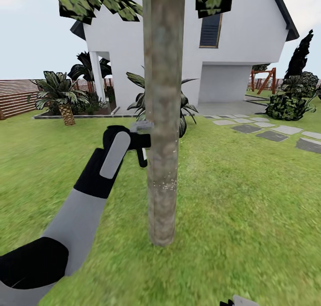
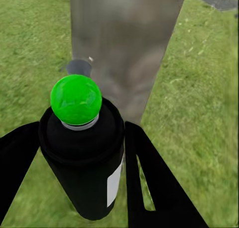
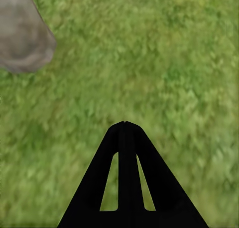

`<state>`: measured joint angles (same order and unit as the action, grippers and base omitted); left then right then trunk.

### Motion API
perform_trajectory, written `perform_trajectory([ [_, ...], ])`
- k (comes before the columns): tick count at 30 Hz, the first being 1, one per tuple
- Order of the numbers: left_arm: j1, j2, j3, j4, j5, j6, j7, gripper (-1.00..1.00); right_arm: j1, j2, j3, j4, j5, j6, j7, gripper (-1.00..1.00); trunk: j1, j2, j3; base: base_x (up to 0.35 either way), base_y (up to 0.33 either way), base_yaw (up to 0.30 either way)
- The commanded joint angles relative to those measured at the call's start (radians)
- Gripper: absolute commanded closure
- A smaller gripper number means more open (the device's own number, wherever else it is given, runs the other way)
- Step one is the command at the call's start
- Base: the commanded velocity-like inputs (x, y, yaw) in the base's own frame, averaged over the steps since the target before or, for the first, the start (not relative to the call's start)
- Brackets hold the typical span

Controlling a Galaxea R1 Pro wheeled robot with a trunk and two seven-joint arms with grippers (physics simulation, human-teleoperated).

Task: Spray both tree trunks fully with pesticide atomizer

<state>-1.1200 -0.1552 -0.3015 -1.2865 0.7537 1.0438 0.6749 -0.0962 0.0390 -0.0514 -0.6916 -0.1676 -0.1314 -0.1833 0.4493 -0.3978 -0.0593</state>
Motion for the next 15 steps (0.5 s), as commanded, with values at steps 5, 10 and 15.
perform_trajectory([
  [5,-0.020,-0.002,-0.004,0.005,0.095,0.003,0.013,1.00,-0.002,0.006,0.000,0.003,-0.009,-0.006,0.002,1.00,0.001,-0.002,-0.002,0.000,0.000,0.000],
  [10,0.009,0.001,-0.040,0.006,0.120,0.003,0.015,1.00,-0.002,0.008,0.001,0.003,-0.009,-0.006,0.001,1.00,0.001,-0.002,-0.002,0.000,0.000,0.000],
  [15,0.162,0.008,-0.153,0.003,0.113,0.002,0.016,1.00,-0.002,0.008,0.001,0.003,-0.009,-0.006,0.002,1.00,0.001,-0.002,-0.002,0.000,0.000,0.000],
])
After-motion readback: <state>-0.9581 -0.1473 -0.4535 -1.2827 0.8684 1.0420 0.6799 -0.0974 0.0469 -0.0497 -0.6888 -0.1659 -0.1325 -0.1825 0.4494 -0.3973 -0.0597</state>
